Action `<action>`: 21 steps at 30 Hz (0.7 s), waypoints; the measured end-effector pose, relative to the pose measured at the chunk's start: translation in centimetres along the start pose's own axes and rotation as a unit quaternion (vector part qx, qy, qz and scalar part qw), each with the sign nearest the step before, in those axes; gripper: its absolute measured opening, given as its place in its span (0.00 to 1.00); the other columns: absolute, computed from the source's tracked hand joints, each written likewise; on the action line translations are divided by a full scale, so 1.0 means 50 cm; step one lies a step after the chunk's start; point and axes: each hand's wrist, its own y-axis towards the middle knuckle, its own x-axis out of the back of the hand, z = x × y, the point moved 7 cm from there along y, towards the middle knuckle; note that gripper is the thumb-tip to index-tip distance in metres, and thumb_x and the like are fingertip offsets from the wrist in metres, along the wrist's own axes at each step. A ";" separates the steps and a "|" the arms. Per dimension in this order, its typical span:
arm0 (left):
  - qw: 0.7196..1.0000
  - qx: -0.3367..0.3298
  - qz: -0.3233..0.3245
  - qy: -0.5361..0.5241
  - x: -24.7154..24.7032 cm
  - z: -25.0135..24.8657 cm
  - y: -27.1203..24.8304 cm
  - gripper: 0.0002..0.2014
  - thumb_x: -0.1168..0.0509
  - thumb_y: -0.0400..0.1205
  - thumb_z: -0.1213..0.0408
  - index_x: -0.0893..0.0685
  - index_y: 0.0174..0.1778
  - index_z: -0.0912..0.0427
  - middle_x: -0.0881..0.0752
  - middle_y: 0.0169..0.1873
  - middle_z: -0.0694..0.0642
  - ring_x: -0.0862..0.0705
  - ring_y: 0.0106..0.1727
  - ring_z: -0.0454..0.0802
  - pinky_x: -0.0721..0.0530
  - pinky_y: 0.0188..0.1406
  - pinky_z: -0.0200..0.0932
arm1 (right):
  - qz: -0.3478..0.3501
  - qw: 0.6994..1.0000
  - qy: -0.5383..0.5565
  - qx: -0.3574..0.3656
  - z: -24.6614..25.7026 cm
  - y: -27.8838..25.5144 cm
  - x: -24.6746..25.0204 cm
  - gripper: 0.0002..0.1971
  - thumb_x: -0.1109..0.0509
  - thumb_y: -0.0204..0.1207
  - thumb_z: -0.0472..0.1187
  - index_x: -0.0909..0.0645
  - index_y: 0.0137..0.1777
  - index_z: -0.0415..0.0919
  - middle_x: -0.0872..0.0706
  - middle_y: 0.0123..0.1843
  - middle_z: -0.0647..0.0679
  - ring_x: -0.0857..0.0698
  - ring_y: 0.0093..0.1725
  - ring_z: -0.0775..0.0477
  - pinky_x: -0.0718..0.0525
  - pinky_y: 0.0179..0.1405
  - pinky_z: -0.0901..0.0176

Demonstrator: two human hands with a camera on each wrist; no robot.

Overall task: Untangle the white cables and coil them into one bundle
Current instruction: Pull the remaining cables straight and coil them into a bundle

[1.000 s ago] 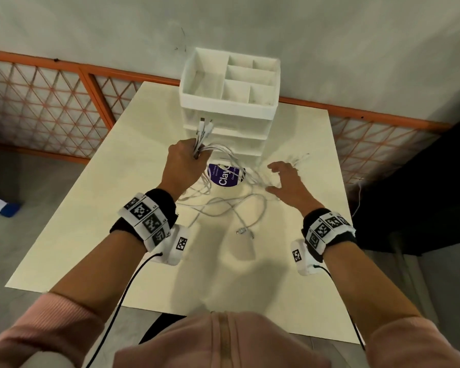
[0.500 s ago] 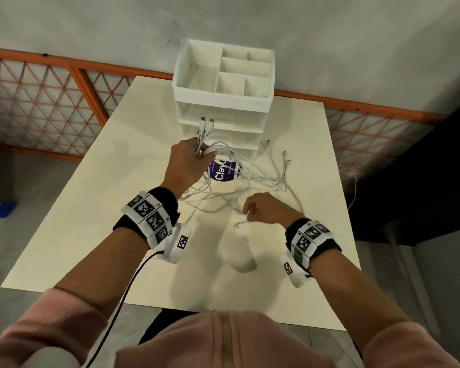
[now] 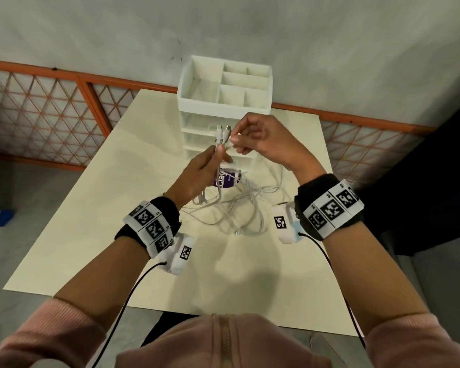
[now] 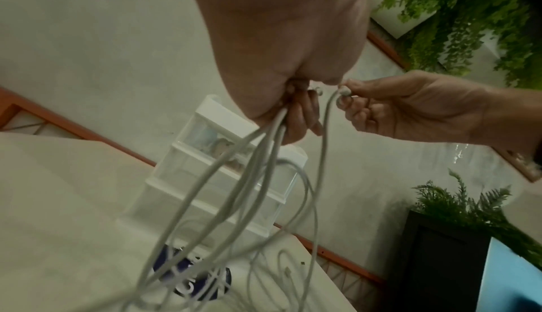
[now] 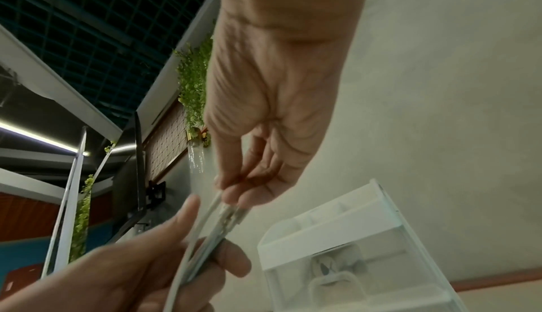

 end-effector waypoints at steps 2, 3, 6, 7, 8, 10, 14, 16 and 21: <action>1.000 -0.003 0.023 -0.003 -0.014 0.000 -0.009 0.20 0.50 0.87 0.47 0.22 0.43 0.57 0.27 0.20 0.39 0.31 0.21 0.36 0.31 0.25 0.30 | -0.023 1.000 0.012 0.006 0.004 0.001 0.001 0.06 0.25 0.73 0.34 0.20 0.47 0.35 0.13 0.38 0.41 0.12 0.34 0.51 0.13 0.38 0.63; 1.000 -0.009 0.028 -0.007 -0.019 0.000 -0.012 0.19 0.49 0.87 0.48 0.24 0.40 0.56 0.27 0.23 0.41 0.32 0.22 0.37 0.32 0.26 0.31 | -0.030 0.999 0.018 0.005 0.007 0.000 0.001 0.07 0.25 0.72 0.34 0.20 0.46 0.36 0.13 0.38 0.41 0.12 0.34 0.51 0.13 0.37 0.63; 0.999 -0.009 0.022 -0.039 -0.021 -0.002 -0.017 0.16 0.49 0.88 0.52 0.30 0.36 0.54 0.31 0.31 0.53 0.33 0.25 0.39 0.31 0.27 0.32 | -0.079 0.997 0.019 -0.002 -0.001 -0.010 0.002 0.14 0.23 0.71 0.40 0.26 0.49 0.39 0.15 0.39 0.43 0.13 0.35 0.50 0.14 0.37 0.62; 0.999 -0.012 0.018 -0.041 -0.018 -0.007 -0.019 0.16 0.50 0.88 0.52 0.31 0.36 0.55 0.32 0.31 0.54 0.32 0.26 0.40 0.29 0.29 0.31 | -0.092 0.995 0.021 -0.013 -0.011 -0.015 -0.002 0.18 0.24 0.72 0.45 0.29 0.52 0.39 0.15 0.42 0.44 0.14 0.38 0.50 0.14 0.41 0.59; 0.999 -0.015 0.013 -0.041 -0.014 -0.013 -0.018 0.17 0.51 0.88 0.52 0.30 0.37 0.55 0.32 0.31 0.53 0.32 0.29 0.41 0.28 0.33 0.32 | -0.084 0.995 0.033 -0.030 -0.026 -0.019 -0.011 0.22 0.26 0.72 0.49 0.32 0.57 0.40 0.15 0.46 0.45 0.13 0.43 0.49 0.14 0.47 0.56; 0.998 -0.018 0.011 -0.064 -0.006 -0.031 -0.017 0.18 0.53 0.88 0.49 0.29 0.38 0.53 0.29 0.32 0.49 0.29 0.33 0.43 0.27 0.40 0.37 | 0.003 0.995 0.075 -0.062 -0.056 -0.028 -0.052 0.31 0.26 0.71 0.53 0.37 0.66 0.42 0.15 0.56 0.45 0.14 0.57 0.47 0.18 0.62 0.50; 0.983 -0.029 0.038 -0.175 -0.006 -0.091 -0.019 0.19 0.55 0.88 0.49 0.31 0.36 0.55 0.24 0.32 0.52 0.23 0.31 0.46 0.22 0.31 0.38 | 0.198 0.975 0.053 -0.089 -0.082 -0.065 -0.155 0.21 0.25 0.72 0.38 0.24 0.65 0.47 0.15 0.62 0.50 0.18 0.66 0.53 0.25 0.72 0.59; 0.976 -0.048 0.047 -0.209 -0.002 -0.118 -0.024 0.19 0.56 0.89 0.51 0.33 0.35 0.56 0.28 0.27 0.50 0.29 0.25 0.46 0.27 0.26 0.37 | 0.212 0.973 0.029 -0.084 -0.091 -0.072 -0.185 0.11 0.26 0.74 0.38 0.17 0.56 0.41 0.12 0.51 0.50 0.14 0.57 0.55 0.22 0.65 0.66; 0.973 -0.093 -0.014 -0.211 0.061 -0.148 -0.031 0.20 0.58 0.90 0.53 0.39 0.31 0.53 0.42 0.25 0.47 0.45 0.22 0.41 0.42 0.17 0.32 | 0.177 0.971 -0.136 -0.087 -0.151 -0.065 -0.158 0.13 0.27 0.74 0.49 0.16 0.43 0.37 0.18 0.35 0.52 0.21 0.38 0.61 0.28 0.49 0.66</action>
